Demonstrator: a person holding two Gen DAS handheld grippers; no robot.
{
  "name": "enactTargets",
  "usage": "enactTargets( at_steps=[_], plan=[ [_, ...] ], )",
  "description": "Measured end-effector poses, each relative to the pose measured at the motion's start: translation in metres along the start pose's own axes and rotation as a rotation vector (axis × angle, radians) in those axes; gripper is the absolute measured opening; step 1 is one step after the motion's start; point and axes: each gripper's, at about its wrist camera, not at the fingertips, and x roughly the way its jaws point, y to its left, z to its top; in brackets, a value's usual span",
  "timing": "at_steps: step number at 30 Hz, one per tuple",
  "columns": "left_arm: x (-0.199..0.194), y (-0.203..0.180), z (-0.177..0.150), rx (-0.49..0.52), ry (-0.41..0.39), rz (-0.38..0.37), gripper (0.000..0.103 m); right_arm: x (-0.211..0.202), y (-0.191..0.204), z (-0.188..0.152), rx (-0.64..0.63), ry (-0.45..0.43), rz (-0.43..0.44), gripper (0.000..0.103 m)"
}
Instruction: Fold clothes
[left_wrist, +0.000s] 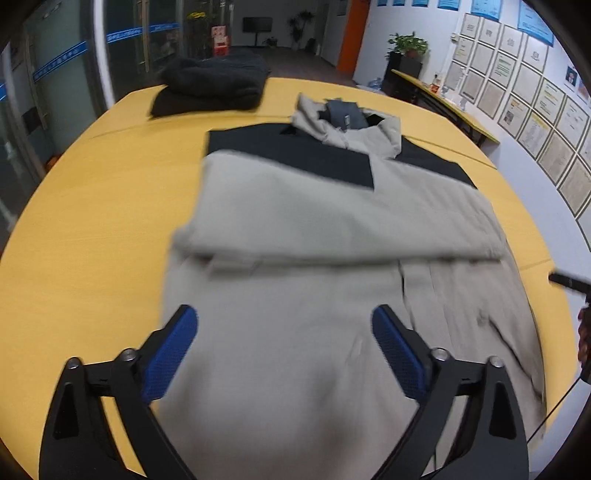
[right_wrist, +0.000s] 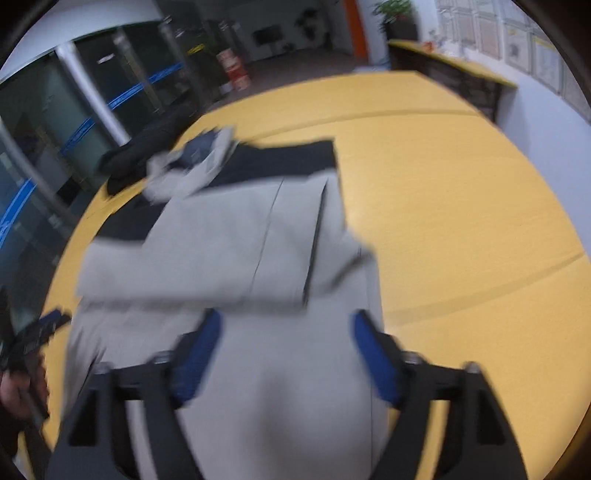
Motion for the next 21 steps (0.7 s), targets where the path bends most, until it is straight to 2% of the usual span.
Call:
enactTargets(
  at_steps=[3,6,10,13,16,19,21],
  plan=[
    [-0.026,0.016,-0.041,-0.032,0.064,0.020,0.102,-0.006,-0.002,-0.043,-0.061,0.171,0.059,0.089],
    [-0.040,0.030,-0.080,-0.063,0.138,0.031,0.102,-0.023,-0.018,-0.093,-0.057,0.256,0.055,0.089],
    [-0.043,0.042,-0.123,-0.087,0.221,0.025,0.102,-0.046,-0.043,-0.145,0.033,0.242,0.023,0.089],
    [-0.043,0.049,-0.151,-0.081,0.256,0.000,0.102,-0.055,-0.048,-0.183,0.042,0.231,-0.033,0.088],
    [-0.043,0.055,-0.171,-0.060,0.256,-0.053,0.102,-0.054,-0.042,-0.212,0.028,0.225,-0.074,0.084],
    [-0.043,0.061,-0.184,-0.073,0.242,-0.102,0.101,-0.051,-0.026,-0.222,-0.049,0.189,-0.108,0.082],
    [-0.045,0.058,-0.188,-0.048,0.229,-0.120,0.098,-0.048,-0.015,-0.224,-0.082,0.172,-0.102,0.070]
  ],
)
